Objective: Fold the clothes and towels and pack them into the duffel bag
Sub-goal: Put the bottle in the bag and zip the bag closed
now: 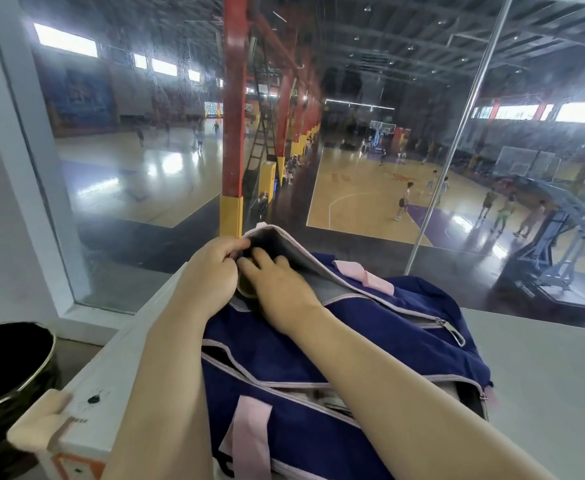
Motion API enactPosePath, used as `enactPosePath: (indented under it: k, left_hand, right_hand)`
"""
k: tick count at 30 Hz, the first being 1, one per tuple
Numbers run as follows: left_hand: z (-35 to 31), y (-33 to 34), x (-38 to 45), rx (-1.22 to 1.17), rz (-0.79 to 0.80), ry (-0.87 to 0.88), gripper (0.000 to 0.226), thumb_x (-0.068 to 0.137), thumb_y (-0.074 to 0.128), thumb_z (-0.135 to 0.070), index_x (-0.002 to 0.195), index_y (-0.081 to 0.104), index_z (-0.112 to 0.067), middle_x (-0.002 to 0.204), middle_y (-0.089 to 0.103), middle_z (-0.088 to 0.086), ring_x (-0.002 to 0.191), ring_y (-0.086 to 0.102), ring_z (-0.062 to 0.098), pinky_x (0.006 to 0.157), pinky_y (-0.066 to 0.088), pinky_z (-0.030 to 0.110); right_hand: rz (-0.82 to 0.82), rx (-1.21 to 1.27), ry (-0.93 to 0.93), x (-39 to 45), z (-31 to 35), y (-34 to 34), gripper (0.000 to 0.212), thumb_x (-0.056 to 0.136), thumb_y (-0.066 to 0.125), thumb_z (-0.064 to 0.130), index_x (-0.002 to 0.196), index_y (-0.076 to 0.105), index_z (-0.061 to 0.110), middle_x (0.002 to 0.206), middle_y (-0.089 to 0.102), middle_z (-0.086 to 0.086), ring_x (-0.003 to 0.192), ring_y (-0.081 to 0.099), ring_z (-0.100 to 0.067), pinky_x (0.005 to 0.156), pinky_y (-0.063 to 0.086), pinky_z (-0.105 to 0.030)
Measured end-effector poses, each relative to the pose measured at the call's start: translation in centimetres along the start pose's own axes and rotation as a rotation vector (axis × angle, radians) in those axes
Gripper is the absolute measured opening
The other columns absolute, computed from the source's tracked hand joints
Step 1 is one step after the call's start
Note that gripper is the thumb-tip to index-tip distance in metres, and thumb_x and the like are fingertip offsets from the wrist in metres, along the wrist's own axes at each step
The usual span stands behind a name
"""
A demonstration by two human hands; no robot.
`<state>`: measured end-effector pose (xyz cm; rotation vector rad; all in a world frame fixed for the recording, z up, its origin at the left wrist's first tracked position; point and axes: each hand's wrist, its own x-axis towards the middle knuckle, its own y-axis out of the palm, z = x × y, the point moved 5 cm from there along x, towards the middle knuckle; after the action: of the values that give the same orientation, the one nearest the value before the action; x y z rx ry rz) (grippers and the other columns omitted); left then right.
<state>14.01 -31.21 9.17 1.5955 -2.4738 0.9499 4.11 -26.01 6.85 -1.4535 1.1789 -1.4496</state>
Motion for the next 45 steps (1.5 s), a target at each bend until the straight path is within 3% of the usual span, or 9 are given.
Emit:
enactPosePath:
  k: [6,11,15,20,30,37,38,41,45]
  left_hand:
    - [-0.1,-0.3,-0.1,0.041,-0.012,0.05,0.053,0.09,0.036,0.004,0.129,0.061,-0.022,0.129,0.058,-0.005,0.122,0.049,0.012,0.098,0.034,0.023]
    - [1.2,-1.2,-0.2,-0.069,-0.014,-0.01,0.055,0.087,0.039,0.006,0.122,0.066,-0.026,0.121,0.063,-0.011,0.115,0.055,0.007,0.1,0.041,0.026]
    - [3.9,-3.3,-0.7,-0.315,-0.308,-0.187,0.053,0.076,0.034,0.011,0.09,0.07,-0.026,0.103,0.071,-0.006,0.104,0.063,0.009,0.095,0.048,0.03]
    - [3.7,-4.4,-1.1,-0.227,-0.326,-0.262,0.043,0.082,0.038,0.004,0.105,0.065,-0.022,0.112,0.066,-0.005,0.106,0.058,0.014,0.088,0.043,0.029]
    - [-8.6,5.0,-3.2,0.022,0.019,0.134,0.027,0.093,0.048,-0.012,0.104,0.062,-0.031,0.098,0.058,-0.017,0.089,0.052,0.002,0.068,0.035,0.013]
    - [-12.5,15.8,-7.3,0.127,0.389,0.21,0.014,0.094,0.053,-0.027,0.104,0.063,-0.026,0.098,0.066,-0.011,0.094,0.061,0.012,0.083,0.049,0.03]
    - [-13.0,16.9,-7.7,0.156,0.398,0.225,0.014,0.094,0.055,-0.03,0.103,0.064,-0.024,0.096,0.067,-0.009,0.094,0.062,0.014,0.083,0.05,0.033]
    - [-14.0,19.1,-8.5,0.287,0.361,0.248,0.021,0.094,0.054,-0.036,0.093,0.067,-0.02,0.093,0.07,-0.001,0.091,0.062,0.022,0.078,0.051,0.038]
    - [-14.0,20.6,-8.9,0.416,0.317,0.185,0.032,0.092,0.054,-0.047,0.087,0.067,-0.019,0.091,0.071,-0.001,0.091,0.063,0.02,0.077,0.048,0.034]
  right_hand:
    - [-0.097,0.113,0.265,0.9,-0.6,-0.9,0.056,0.088,0.06,0.013,0.136,0.032,0.017,0.126,0.051,-0.017,0.095,0.064,-0.038,0.07,0.051,-0.039]
    - [-0.025,0.232,0.224,1.2,-0.1,0.8,0.069,0.086,0.062,0.012,0.144,0.027,0.024,0.137,0.036,-0.012,0.107,0.056,-0.041,0.086,0.05,-0.046]
    - [0.014,0.375,0.223,-0.1,-1.0,0.6,0.084,0.084,0.065,0.023,0.152,0.015,0.03,0.153,0.023,-0.007,0.123,0.049,-0.039,0.101,0.044,-0.046]
    - [-0.149,0.374,0.156,-4.0,-1.1,-2.2,0.058,0.088,0.054,0.018,0.141,0.034,0.028,0.139,0.045,0.0,0.114,0.056,-0.028,0.092,0.049,-0.042]
    - [-0.437,0.387,0.591,-14.0,-13.3,-6.5,0.032,0.081,0.046,0.0,0.102,0.06,0.019,0.096,0.062,0.005,0.091,0.057,-0.021,0.082,0.048,-0.033]
    - [-0.513,0.657,0.87,-20.7,-20.2,-4.2,0.012,0.088,0.059,0.015,0.099,0.061,0.017,0.098,0.061,0.0,0.088,0.056,-0.018,0.077,0.04,-0.026]
    - [-0.507,0.692,0.906,-21.3,-20.5,-4.0,0.005,0.087,0.06,0.02,0.092,0.059,0.018,0.088,0.06,0.004,0.079,0.055,-0.016,0.072,0.041,-0.027]
    - [-0.383,0.913,0.905,-22.1,-20.7,-3.4,0.033,0.09,0.058,0.025,0.061,0.046,0.016,0.052,0.041,0.007,0.048,0.034,-0.009,0.049,0.028,-0.025]
    - [-0.212,1.054,0.909,-22.8,-20.5,-2.5,0.029,0.089,0.063,0.033,0.07,0.056,0.013,0.061,0.046,-0.002,0.052,0.04,-0.011,0.048,0.03,-0.022]
